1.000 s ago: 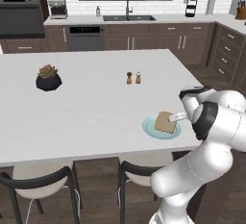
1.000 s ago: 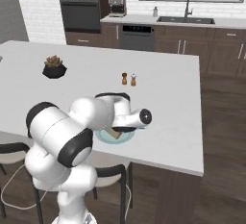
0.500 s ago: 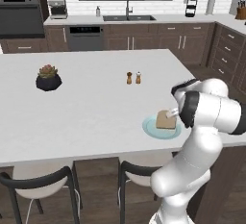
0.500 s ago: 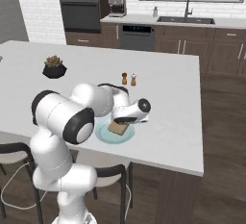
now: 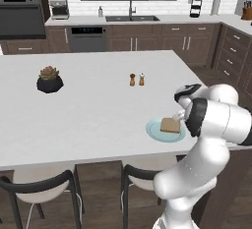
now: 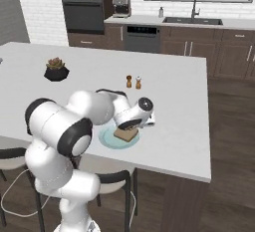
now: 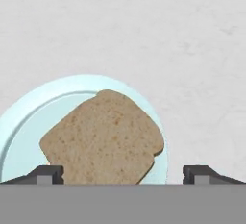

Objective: Start the toaster. Once the lever pops up, take the bread to the plate on the dining counter.

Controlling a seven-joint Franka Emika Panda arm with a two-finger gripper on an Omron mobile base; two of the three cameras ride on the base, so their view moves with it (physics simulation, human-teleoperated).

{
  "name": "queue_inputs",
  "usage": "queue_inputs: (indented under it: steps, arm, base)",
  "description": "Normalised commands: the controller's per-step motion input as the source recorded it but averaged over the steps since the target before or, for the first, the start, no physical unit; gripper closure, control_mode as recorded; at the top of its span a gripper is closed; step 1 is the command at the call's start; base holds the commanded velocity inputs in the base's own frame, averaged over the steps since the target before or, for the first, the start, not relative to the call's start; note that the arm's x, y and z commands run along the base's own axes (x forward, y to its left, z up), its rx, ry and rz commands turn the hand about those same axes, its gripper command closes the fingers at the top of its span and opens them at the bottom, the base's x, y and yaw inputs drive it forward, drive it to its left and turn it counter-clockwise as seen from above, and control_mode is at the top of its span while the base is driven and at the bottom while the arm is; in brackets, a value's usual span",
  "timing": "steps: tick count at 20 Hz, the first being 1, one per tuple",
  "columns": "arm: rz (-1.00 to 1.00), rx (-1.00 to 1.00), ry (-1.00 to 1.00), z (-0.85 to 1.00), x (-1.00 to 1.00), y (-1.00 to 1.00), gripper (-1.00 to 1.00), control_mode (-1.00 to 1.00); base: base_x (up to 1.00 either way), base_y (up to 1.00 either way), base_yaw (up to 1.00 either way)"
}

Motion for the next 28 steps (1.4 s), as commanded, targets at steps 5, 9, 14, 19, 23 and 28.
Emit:
queue_inputs:
  steps: [5, 9, 14, 19, 23, 28]
  arm:
    - [-0.06, -0.1, -0.05, 0.43, -0.77, 0.09, -1.0, -1.0]
    - [-0.21, -0.16, 0.0, 0.81, -0.7, 0.23, -1.0, -1.0]
    - [-0.27, -0.23, 0.0, 0.88, -0.63, 0.31, -1.0, -1.0]
    - [-0.25, -0.15, 0.0, 0.83, -0.82, 0.21, -1.0, -1.0]
    - [-0.25, -0.05, -0.02, 0.73, -0.98, 0.26, -1.0, -1.0]
    - [-0.26, 0.0, -0.09, 0.53, -1.0, 0.34, -1.0, -1.0]
  base:
    - [0.0, 0.0, 0.0]
    - [0.0, 0.0, 0.0]
    - [0.0, 0.0, 0.0]
    - [0.0, 0.0, 0.0]
    - [0.0, 0.0, 0.0]
    - [0.0, 0.0, 0.0]
